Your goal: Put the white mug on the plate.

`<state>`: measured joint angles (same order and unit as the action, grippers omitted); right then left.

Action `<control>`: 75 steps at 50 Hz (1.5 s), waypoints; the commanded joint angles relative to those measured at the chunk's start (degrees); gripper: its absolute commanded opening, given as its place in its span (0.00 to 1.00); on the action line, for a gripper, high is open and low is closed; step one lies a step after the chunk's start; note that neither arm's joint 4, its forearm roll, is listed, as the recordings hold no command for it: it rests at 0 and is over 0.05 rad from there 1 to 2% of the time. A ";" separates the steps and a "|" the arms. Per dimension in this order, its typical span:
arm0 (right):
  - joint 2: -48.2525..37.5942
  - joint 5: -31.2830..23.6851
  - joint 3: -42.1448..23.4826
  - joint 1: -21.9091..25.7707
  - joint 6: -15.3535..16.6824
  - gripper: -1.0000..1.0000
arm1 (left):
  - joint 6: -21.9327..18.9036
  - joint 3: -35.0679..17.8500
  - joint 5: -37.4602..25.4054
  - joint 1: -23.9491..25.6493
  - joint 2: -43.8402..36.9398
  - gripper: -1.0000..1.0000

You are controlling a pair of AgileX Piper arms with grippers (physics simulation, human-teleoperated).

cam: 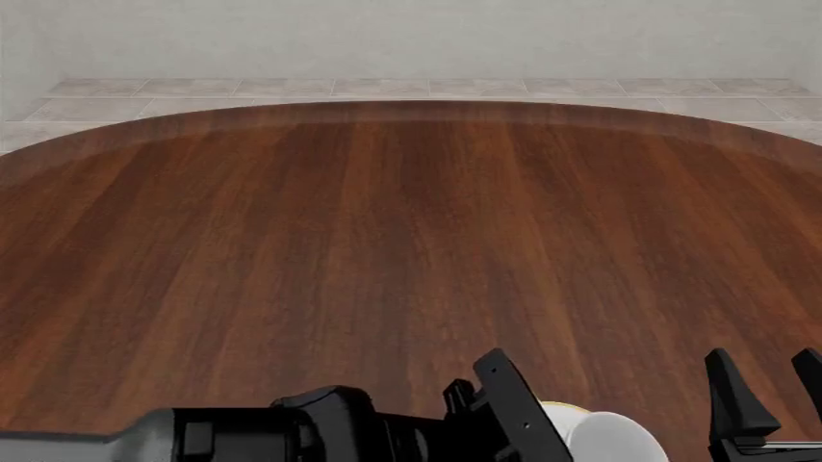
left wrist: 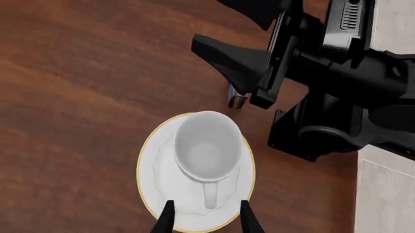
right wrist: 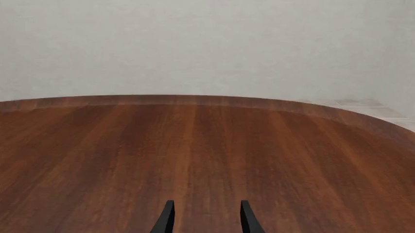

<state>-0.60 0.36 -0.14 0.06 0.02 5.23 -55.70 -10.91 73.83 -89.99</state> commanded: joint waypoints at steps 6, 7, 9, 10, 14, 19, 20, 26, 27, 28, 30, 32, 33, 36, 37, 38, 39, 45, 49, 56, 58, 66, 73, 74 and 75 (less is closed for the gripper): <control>-0.12 0.16 0.04 -0.03 0.05 1.00 | -1.83 -0.68 -4.08 -0.65 5.12 1.00; -0.13 0.17 0.04 -0.02 0.04 1.00 | -1.83 -0.82 -4.42 -0.69 5.55 1.00; -0.11 0.16 0.04 -0.02 0.04 1.00 | -1.69 -1.00 -5.08 -0.78 6.63 1.00; -0.12 0.17 0.04 -0.02 0.03 1.00 | -1.76 -1.04 -5.42 -0.81 7.11 1.00; -0.13 0.17 0.04 -0.01 0.05 1.00 | -2.22 -0.84 -6.37 -1.23 9.32 1.00; -0.11 0.16 0.04 -0.01 0.04 1.00 | -1.89 -0.41 -7.20 -1.62 12.22 1.00; -0.11 0.16 0.04 -0.01 0.04 1.00 | -1.89 -0.41 -7.20 -1.62 12.22 1.00; -0.12 0.16 0.04 -0.01 0.04 1.00 | -2.05 1.61 -7.19 -3.34 16.65 1.00; -0.12 0.17 0.04 -0.01 0.05 1.00 | -1.99 1.69 -7.35 -3.42 17.18 1.00; -0.11 0.16 0.04 -0.02 0.06 1.00 | -1.71 2.29 -7.35 -3.80 18.22 1.00; -0.12 0.16 0.04 -0.01 0.04 1.00 | -1.98 3.21 -7.51 -4.33 19.54 1.00; -0.12 0.16 0.04 -0.01 0.05 1.00 | -2.11 4.06 -7.82 -4.93 20.82 1.00; -0.10 0.16 0.04 -0.03 0.03 1.00 | -2.12 4.48 -7.96 -5.28 21.59 1.00; -0.13 0.17 0.04 -0.02 0.05 1.00 | -2.02 5.04 -8.38 -5.84 22.86 1.00; -0.11 0.16 0.04 -0.02 0.06 1.00 | -2.43 5.46 -8.39 -6.08 23.32 1.00; -0.12 0.16 0.04 -0.03 0.05 1.00 | -2.59 5.64 -8.57 -6.34 23.68 1.00; -0.13 0.17 0.04 -0.01 0.04 1.00 | -3.05 6.05 -8.55 -6.50 24.43 1.00; -0.12 0.17 0.04 -0.01 0.04 1.00 | -2.19 6.52 -9.81 -7.37 28.34 1.00; -0.12 0.16 0.04 -0.02 0.05 1.00 | -2.42 7.26 -10.10 -7.92 30.06 1.00; -0.12 0.16 0.04 -0.04 0.04 1.00 | -1.71 9.17 -10.49 -9.53 34.19 1.00; -0.12 0.16 0.04 -0.02 0.05 1.00 | -1.40 9.68 -10.78 -9.77 35.15 1.00; -1.04 1.11 0.06 -0.26 -0.04 1.00 | -0.88 11.95 -10.89 -11.19 38.76 1.00; 0.57 1.83 -0.38 -0.55 0.02 1.00 | -0.33 13.66 -11.38 -12.61 41.54 1.00; 0.58 2.25 -0.70 -0.15 -0.54 1.00 | -0.08 14.10 -11.33 -12.91 41.97 1.00; 0.58 2.09 -0.71 0.14 -1.26 1.00 | -0.14 14.25 -11.25 -12.95 42.06 1.00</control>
<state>-0.47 1.14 -0.31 -0.20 0.51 4.35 -43.89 -21.79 62.38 -51.73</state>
